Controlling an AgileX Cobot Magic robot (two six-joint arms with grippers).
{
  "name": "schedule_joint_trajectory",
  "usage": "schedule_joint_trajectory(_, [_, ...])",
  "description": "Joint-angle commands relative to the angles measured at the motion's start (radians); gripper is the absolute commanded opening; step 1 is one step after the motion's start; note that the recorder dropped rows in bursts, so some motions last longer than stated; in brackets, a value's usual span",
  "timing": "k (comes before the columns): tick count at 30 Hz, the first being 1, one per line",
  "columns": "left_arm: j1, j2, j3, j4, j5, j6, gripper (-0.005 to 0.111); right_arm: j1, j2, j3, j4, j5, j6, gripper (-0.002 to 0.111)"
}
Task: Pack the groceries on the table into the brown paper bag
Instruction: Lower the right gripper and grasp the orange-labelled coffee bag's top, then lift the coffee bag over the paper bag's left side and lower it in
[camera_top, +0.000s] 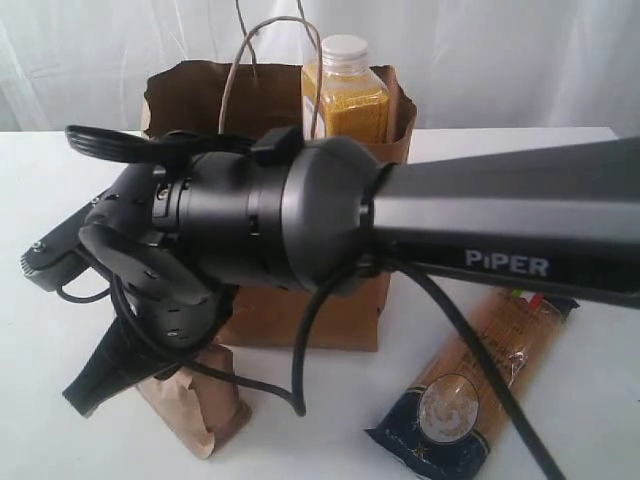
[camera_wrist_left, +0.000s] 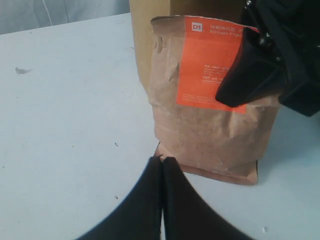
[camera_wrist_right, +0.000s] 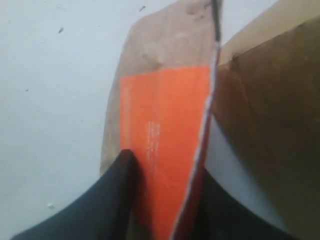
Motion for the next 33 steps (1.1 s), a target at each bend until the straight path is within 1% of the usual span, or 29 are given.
schedule_joint_trajectory(1, [0.003, -0.004, 0.004, -0.004, -0.002, 0.003, 0.000, 0.013, -0.046, 0.002, -0.001, -0.002, -0.049, 0.000])
schedule_joint_trajectory(7, [0.003, -0.004, 0.004, -0.004, -0.002, 0.003, 0.000, 0.067, -0.153, -0.024, -0.002, -0.014, -0.087, 0.000])
schedule_joint_trajectory(16, [0.003, -0.004, 0.004, -0.004, -0.002, 0.003, 0.000, 0.084, -0.265, -0.209, -0.039, -0.054, -0.100, 0.000])
schedule_joint_trajectory(22, [0.003, -0.004, 0.004, -0.004, -0.002, 0.003, 0.000, 0.084, -0.271, -0.362, -0.223, -0.051, -0.090, 0.000])
schedule_joint_trajectory(25, [0.003, -0.004, 0.004, -0.004, -0.002, 0.003, 0.000, 0.084, -0.271, -0.413, -0.384, -0.054, -0.012, 0.000])
schedule_joint_trajectory(28, [0.003, -0.004, 0.004, -0.004, -0.002, 0.003, 0.000, 0.076, -0.271, -0.449, -0.512, -0.024, 0.004, 0.000])
schedule_joint_trajectory(33, [0.003, -0.004, 0.004, -0.004, -0.002, 0.003, 0.000, 0.007, -0.267, -0.467, -0.527, 0.003, 0.026, 0.000])
